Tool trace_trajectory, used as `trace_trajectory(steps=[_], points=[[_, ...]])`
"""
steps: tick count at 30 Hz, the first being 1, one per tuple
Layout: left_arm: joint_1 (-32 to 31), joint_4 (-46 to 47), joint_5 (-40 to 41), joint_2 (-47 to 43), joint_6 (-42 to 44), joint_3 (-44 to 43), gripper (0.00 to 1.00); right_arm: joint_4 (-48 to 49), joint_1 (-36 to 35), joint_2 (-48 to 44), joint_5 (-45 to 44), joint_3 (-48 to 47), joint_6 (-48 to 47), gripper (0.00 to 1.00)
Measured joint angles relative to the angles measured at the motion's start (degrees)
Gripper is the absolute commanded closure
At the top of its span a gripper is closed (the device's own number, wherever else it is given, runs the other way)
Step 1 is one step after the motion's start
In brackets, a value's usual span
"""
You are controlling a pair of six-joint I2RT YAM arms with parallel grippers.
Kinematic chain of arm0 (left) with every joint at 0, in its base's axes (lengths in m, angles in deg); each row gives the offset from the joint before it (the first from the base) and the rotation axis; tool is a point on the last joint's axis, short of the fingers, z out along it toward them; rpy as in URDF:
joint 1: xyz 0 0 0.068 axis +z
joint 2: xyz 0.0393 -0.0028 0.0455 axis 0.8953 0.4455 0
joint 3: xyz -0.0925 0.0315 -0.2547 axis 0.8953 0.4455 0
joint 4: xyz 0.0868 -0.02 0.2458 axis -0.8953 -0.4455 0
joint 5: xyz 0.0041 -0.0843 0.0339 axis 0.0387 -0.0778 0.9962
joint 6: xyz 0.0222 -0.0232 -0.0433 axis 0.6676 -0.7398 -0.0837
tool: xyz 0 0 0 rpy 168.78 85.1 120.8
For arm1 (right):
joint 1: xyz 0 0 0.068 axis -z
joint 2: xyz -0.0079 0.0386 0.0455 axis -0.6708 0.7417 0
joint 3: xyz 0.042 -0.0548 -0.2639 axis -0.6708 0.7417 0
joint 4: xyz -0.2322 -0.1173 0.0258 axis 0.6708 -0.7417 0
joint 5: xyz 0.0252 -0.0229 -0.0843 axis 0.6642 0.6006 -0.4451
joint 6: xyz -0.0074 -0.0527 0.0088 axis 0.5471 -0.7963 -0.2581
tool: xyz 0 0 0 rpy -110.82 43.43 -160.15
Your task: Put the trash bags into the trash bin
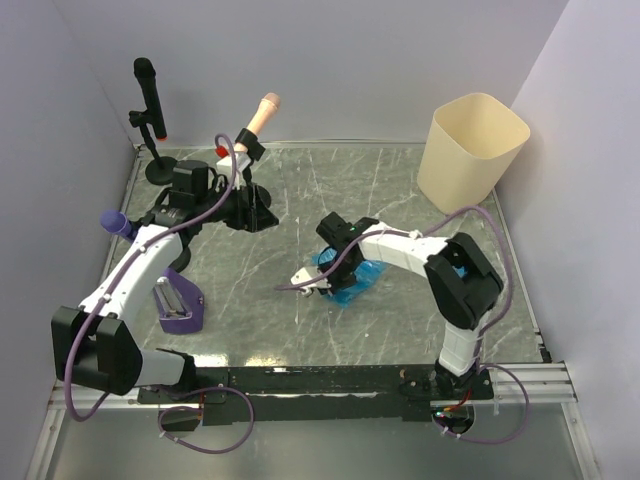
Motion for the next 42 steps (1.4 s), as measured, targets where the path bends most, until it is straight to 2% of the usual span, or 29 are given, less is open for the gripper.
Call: trace_trajectory(steps=[3, 6, 11, 13, 16, 21, 25, 31, 35, 42], points=[[0.1, 0.4, -1.6, -0.2, 1.4, 0.1, 0.29, -1.5, 1.0, -4.0, 2.7, -0.9, 3.5, 1.0], [0.3, 3.4, -3.6, -3.2, 4.0, 3.2, 0.32, -5.2, 4.3, -8.8, 7.7, -6.9, 9.3, 1.0], [0.3, 9.2, -9.0, -11.6, 7.2, 6.4, 0.55, -5.8, 13.9, -13.5, 19.4, -24.6, 25.6, 1.0], [0.2, 11.5, -12.3, -13.0, 8.0, 5.0, 0.59, -4.3, 16.8, -15.1, 23.5, -28.3, 33.1, 1.0], [-1.1, 14.0, -16.5, -12.2, 8.6, 0.4, 0.58, 0.4, 19.5, -17.6, 29.1, -30.3, 45.7, 1.0], [-7.3, 16.1, -18.3, -7.4, 9.2, -8.3, 0.42, 12.3, 20.5, -18.9, 35.5, -29.7, 65.1, 1.0], [-10.4, 17.7, -18.3, -4.6, 8.9, -10.3, 0.39, 19.6, 20.6, -19.3, 38.0, -27.5, 75.2, 1.0], [-12.2, 20.9, -17.5, -1.5, 6.5, -11.4, 0.39, 23.5, 20.7, -19.6, 40.0, -25.7, 81.7, 1.0], [-13.4, 23.1, -17.3, -1.2, 5.4, -11.4, 0.5, 25.4, 20.7, -20.4, 41.2, -24.8, 84.1, 1.0], [-14.4, 27.4, -17.2, 0.1, 2.5, -12.2, 0.5, 26.6, 20.6, -20.8, 42.2, -24.2, 85.4, 0.97]])
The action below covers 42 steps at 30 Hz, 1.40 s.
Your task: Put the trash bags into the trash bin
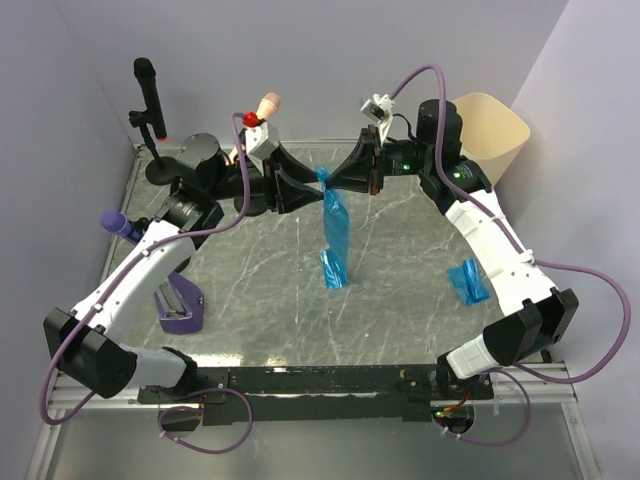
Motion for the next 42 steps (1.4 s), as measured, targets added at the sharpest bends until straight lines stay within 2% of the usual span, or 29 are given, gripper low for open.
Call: trace_trajectory(steps=[2, 5, 7, 10, 11, 22, 29, 30, 32, 34, 37, 38, 40, 41, 42], points=[[-0.2, 0.9, -0.2, 0.6, -0.7, -0.3, 0.54, 0.0, -0.3, 0.0, -0.1, 0.0, -0.1, 0.95], [-0.6, 1.4, -0.5, 1.5, -1.4, -0.9, 0.69, 0.0, -0.7, 0.0, -0.1, 0.0, -0.3, 0.96], [-0.7, 1.6, -0.7, 2.0, -1.6, -1.4, 0.78, 0.0, -1.0, 0.0, -0.1, 0.0, -0.3, 1.0], [-0.7, 1.4, -1.4, 2.3, -1.4, -1.8, 0.96, 0.2, -1.2, 0.0, -0.1, 0.0, -0.6, 1.0], [-0.7, 1.2, -1.4, 2.3, -1.4, -1.9, 0.99, 0.2, -1.2, 0.0, -0.1, 0.0, -0.8, 1.0], [-0.5, -4.5, 0.1, 1.8, 3.0, -2.1, 0.99, -3.4, 0.2, -3.0, -6.3, 1.6, -4.1, 1.0], [-0.6, -4.6, 0.0, 1.7, 3.4, -2.1, 0.99, -3.5, 0.2, -3.7, -6.4, 2.0, -4.2, 1.0], [-0.6, -4.6, 0.0, 1.7, 3.4, -2.1, 0.99, -3.4, 0.2, -3.7, -6.4, 2.1, -4.2, 0.96], [-0.6, -4.6, 0.0, 1.7, 3.4, -2.1, 0.99, -3.3, 0.2, -3.7, -6.1, 2.1, -4.1, 0.76], [-0.6, -4.6, 0.0, 1.7, 3.4, -2.1, 0.99, -3.5, 0.0, -3.7, -6.1, 2.2, -4.2, 0.71], [-0.6, -4.6, 0.0, 1.7, 3.4, -2.1, 0.99, -3.5, -0.4, -3.7, -6.3, 2.5, -4.8, 0.7], [-0.6, -4.6, 0.0, 1.7, 3.4, -2.1, 0.99, -3.6, -0.6, -3.7, -6.3, 2.6, -4.9, 0.71], [-0.6, -4.6, 0.0, 1.7, 3.4, -2.1, 0.99, -3.8, -0.9, -3.7, -6.3, 2.7, -5.0, 0.9], [-0.6, -4.6, 0.0, 1.7, 3.4, -2.1, 1.0, -3.7, -1.1, -3.7, -6.3, 2.7, -5.1, 0.97], [-0.6, -4.6, 0.0, 1.7, 3.4, -2.1, 0.99, -3.7, -1.3, -3.7, -6.2, 2.7, -5.4, 1.0]])
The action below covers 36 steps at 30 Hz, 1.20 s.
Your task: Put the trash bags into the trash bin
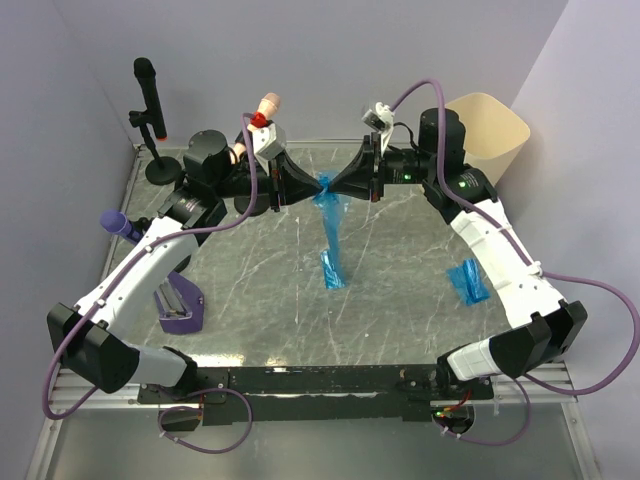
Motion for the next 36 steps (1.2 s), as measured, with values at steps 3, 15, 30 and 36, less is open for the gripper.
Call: trace_trajectory(steps=[3, 15, 30, 36], points=[[0.0, 0.0, 0.0, 0.0, 0.0, 0.0, 0.99, -0.1, -0.2, 0.1, 0.0, 0.0, -0.3, 1.0], [1.8, -1.3, 0.0, -0.2, 0.2, 0.1, 0.99, -2.4, 4.2, 0.1, -2.3, -0.1, -2.4, 1.0], [2.0, -2.1, -3.7, 4.5, -0.4, -2.7, 0.95, -1.5, -1.1, 2.3, -0.5, -3.5, -2.3, 0.64], [2.0, -2.7, -4.1, 4.5, -0.2, -2.7, 0.99, -2.1, -1.5, 3.2, -2.5, -3.8, -3.6, 0.65]])
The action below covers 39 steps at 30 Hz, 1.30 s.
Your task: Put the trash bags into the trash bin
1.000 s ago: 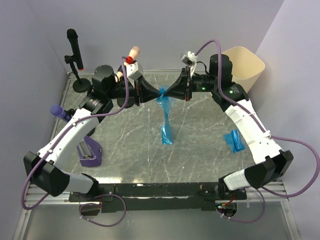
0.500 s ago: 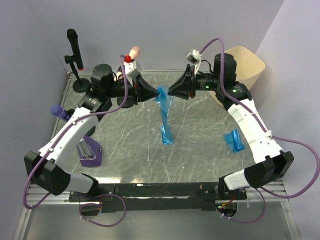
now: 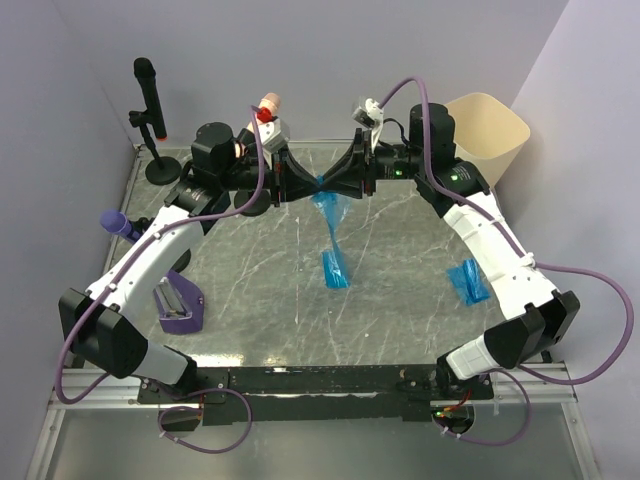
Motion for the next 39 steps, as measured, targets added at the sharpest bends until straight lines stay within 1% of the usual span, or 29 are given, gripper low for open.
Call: trace_trajectory(steps=[2, 3, 4, 5, 7, 8, 18, 25, 26, 27, 28, 34, 38, 39], points=[[0.0, 0.0, 0.0, 0.0, 0.0, 0.0, 0.99, -0.5, 0.0, 0.0, -1.1, 0.0, -0.8, 0.65], [0.0, 0.0, 0.0, 0.0, 0.0, 0.0, 0.99, -0.5, 0.0, 0.0, -1.7, 0.0, -1.1, 0.67], [0.0, 0.0, -0.1, 0.0, 0.0, 0.0, 0.99, -0.7, 0.0, 0.0, -2.1, 0.0, -1.5, 0.72], [0.0, 0.0, -0.2, 0.0, 0.0, 0.0, 0.99, -0.8, 0.0, 0.0, -2.4, 0.0, -1.8, 0.79], [0.0, 0.0, -0.4, 0.0, 0.0, 0.0, 0.99, -1.1, 0.0, 0.0, -2.8, 0.0, -2.4, 0.99], [0.0, 0.0, -0.4, 0.0, 0.0, 0.0, 0.99, -1.2, 0.0, 0.0, -3.0, 0.0, -2.6, 1.0], [0.1, -1.2, 0.7, -0.5, 0.9, 0.0, 0.99, -3.3, 0.8, -0.7, -3.0, 0.1, -4.2, 1.0], [1.1, -1.3, 1.4, -2.8, 1.7, 0.0, 0.99, -5.1, 4.5, -5.6, -3.4, 3.2, -5.0, 1.0], [1.1, -1.1, 1.3, -2.9, 1.7, 0.0, 0.98, -4.9, 4.5, -6.1, -3.3, 3.5, -4.9, 1.0], [1.1, -1.0, 1.0, -2.9, 1.7, 0.0, 0.86, -4.7, 4.5, -6.3, -3.1, 3.7, -4.6, 1.0], [1.1, -1.0, 0.6, -2.8, 1.6, 0.0, 0.79, -4.4, 4.5, -6.5, -2.7, 3.9, -4.0, 1.0], [0.2, 1.2, -1.5, -0.4, -0.1, -0.4, 0.74, -1.2, 4.5, -5.3, 1.3, 4.0, -0.2, 0.99], [-1.0, 2.8, -3.1, 2.5, -1.6, -2.4, 0.74, 1.7, 4.5, -2.9, 3.3, 3.8, 3.2, 0.98], [-1.2, 3.3, -3.3, 2.8, -2.0, -2.5, 0.76, 2.1, 4.5, -2.5, 3.4, 3.8, 3.9, 0.95]])
